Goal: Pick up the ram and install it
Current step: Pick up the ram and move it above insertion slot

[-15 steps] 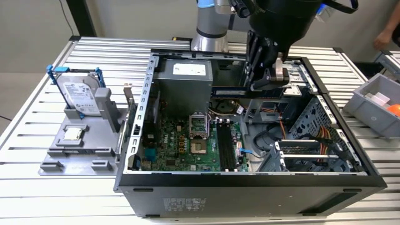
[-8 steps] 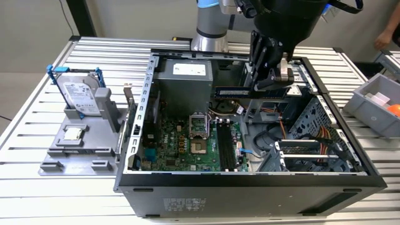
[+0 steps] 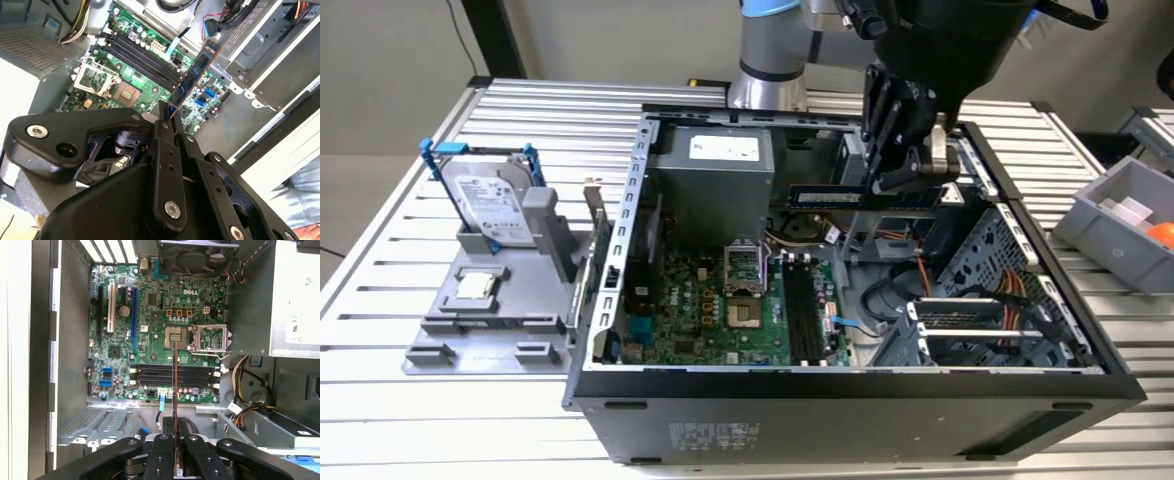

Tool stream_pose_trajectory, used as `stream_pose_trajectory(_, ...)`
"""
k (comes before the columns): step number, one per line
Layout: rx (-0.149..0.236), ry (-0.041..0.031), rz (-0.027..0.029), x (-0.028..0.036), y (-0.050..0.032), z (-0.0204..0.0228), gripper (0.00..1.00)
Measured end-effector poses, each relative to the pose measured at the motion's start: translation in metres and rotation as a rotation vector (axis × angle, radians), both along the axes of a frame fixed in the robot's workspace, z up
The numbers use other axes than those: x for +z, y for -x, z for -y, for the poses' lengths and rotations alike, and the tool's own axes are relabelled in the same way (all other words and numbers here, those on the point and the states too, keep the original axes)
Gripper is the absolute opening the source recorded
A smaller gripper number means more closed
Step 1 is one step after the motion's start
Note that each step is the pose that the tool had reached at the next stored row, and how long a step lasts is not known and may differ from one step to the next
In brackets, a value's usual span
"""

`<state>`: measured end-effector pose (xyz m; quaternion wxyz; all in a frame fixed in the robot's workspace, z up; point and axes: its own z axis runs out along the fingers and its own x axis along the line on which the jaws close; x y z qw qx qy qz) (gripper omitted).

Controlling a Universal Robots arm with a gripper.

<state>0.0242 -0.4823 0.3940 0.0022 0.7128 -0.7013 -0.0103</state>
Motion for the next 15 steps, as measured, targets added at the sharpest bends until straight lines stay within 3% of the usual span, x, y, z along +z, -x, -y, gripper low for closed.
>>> stream_pose_trajectory(15,0.0,0.0,0.0,0.0,-0.005,-0.0006,0.0)
